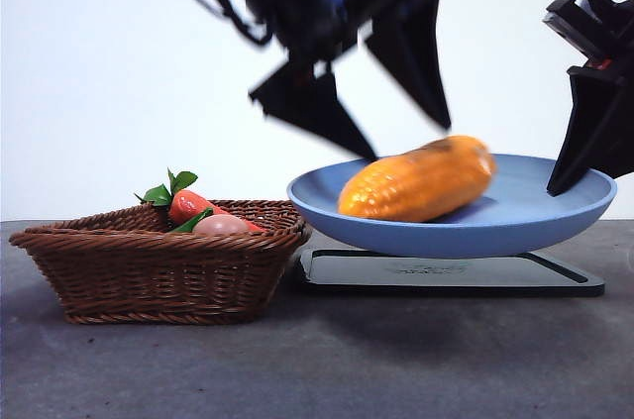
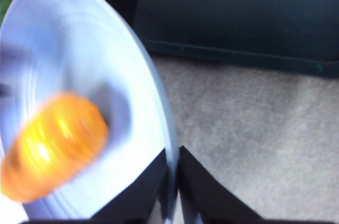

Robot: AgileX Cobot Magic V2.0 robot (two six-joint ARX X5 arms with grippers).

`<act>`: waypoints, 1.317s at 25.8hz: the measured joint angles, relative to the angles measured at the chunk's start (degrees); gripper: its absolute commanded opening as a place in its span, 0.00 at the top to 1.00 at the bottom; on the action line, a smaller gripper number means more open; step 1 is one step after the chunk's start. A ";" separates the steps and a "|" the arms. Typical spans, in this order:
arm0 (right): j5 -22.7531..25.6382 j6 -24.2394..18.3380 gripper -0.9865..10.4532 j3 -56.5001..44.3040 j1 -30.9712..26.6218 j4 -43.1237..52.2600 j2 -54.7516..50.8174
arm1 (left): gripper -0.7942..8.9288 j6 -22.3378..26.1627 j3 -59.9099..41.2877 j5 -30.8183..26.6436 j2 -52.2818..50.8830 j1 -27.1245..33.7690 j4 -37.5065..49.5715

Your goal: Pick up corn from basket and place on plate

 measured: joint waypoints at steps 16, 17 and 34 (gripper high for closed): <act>0.00 1.01 0.91 13.53 -7.87 2.75 15.76 | 0.54 0.00 3.39 0.00 -16.48 0.28 -5.97; 0.02 1.03 0.91 15.72 -7.89 2.73 18.25 | 0.54 0.00 3.39 0.00 -17.42 0.28 -6.05; -0.63 2.45 0.83 28.20 -7.87 3.54 38.60 | 0.54 0.00 3.43 -0.02 -21.00 0.28 -7.52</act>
